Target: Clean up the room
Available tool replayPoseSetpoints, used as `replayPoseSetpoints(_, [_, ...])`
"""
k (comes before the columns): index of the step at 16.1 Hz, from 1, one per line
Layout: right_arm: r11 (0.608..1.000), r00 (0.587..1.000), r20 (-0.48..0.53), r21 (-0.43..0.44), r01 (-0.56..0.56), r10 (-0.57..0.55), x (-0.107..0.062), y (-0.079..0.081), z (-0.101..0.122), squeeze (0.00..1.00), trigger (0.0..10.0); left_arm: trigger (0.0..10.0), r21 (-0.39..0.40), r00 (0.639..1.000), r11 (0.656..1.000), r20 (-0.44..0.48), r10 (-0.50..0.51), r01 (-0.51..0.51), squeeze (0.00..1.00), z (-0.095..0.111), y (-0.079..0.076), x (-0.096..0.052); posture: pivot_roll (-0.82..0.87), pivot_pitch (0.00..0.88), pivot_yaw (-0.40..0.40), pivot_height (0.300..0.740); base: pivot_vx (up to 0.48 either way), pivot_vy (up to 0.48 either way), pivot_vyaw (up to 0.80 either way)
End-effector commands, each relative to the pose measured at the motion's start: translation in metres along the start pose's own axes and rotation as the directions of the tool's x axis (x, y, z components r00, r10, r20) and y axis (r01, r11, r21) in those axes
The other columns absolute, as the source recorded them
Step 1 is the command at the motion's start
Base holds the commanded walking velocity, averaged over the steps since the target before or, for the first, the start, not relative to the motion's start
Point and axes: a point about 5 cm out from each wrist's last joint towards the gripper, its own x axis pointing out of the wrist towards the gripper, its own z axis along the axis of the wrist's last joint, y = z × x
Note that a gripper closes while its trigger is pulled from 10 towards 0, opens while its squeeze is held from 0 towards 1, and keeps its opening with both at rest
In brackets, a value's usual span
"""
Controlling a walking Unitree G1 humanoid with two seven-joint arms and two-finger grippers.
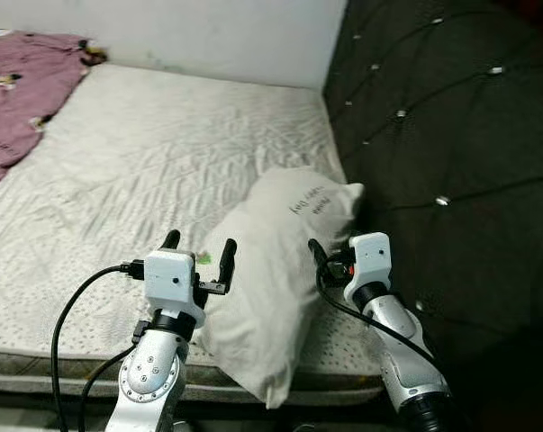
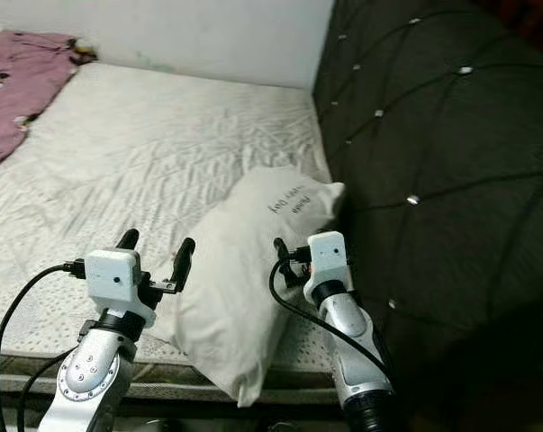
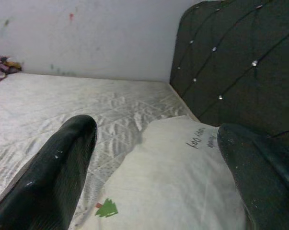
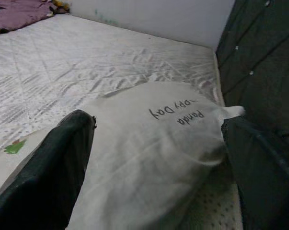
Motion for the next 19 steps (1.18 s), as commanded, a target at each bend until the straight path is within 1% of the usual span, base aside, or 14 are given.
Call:
replayPoseSetpoints(1, [1.000,1.000,-0.007,-0.003,0.004,-0.004,-0.001,-0.003,-0.001,0.00,10.0,10.0,0.003,1.000,1.000,0.005,-0.016,0.016,0.00,0.002,-0.004,0.001,0.01,0.108,-0.099,0.740,0.000,0.000,0.00])
replayPoseSetpoints(8, [1.000,1.000,-0.007,-0.003,0.004,-0.004,0.000,-0.003,-0.001,0.00,10.0,10.0,0.007,0.999,1.000,0.023,-0.025,0.025,0.00,0.003,-0.005,0.002,0.01,0.106,-0.100,0.740,0.000,0.000,0.00])
replayPoseSetpoints(12, [1.000,1.000,-0.006,-0.003,0.004,-0.004,0.000,-0.003,-0.001,0.00,10.0,10.0,0.007,1.000,1.000,0.013,-0.020,0.020,0.00,0.002,-0.005,0.002,0.01,0.105,-0.099,0.740,0.000,0.000,0.00])
replayPoseSetpoints(13, [1.000,1.000,-0.001,-0.003,0.005,-0.005,-0.001,-0.004,0.000,0.00,10.0,10.0,0.022,1.000,1.000,0.000,0.000,0.000,0.00,-0.001,-0.001,-0.002,0.01,0.105,-0.097,0.740,0.000,0.000,0.00])
replayPoseSetpoints(16, [1.000,1.000,0.017,0.003,0.017,-0.017,-0.013,-0.012,0.004,0.00,10.0,10.0,0.078,0.997,0.995,-0.029,0.070,-0.067,0.00,-0.006,0.017,-0.016,0.01,0.112,-0.090,0.740,0.000,0.000,0.00])
replayPoseSetpoints(17, [0.999,0.999,0.012,0.005,0.038,-0.038,-0.024,-0.019,0.004,0.00,10.0,10.0,0.107,0.993,0.989,-0.049,0.107,-0.101,0.00,-0.009,0.029,-0.026,0.01,0.119,-0.090,0.740,0.000,0.000,0.00])
replayPoseSetpoints(18, [0.999,0.999,0.009,0.011,0.049,-0.049,-0.029,-0.022,0.003,0.00,10.0,10.0,0.111,0.992,0.988,-0.056,0.116,-0.109,0.00,-0.009,0.032,-0.029,0.01,0.121,-0.091,0.740,0.000,0.000,0.00])
replayPoseSetpoints(19, [0.996,0.997,-0.006,0.025,0.082,-0.082,-0.040,-0.030,0.002,0.00,10.0,10.0,0.125,0.988,0.984,-0.074,0.136,-0.126,0.00,-0.010,0.037,-0.038,0.01,0.132,-0.093,0.740,0.000,0.000,0.00])
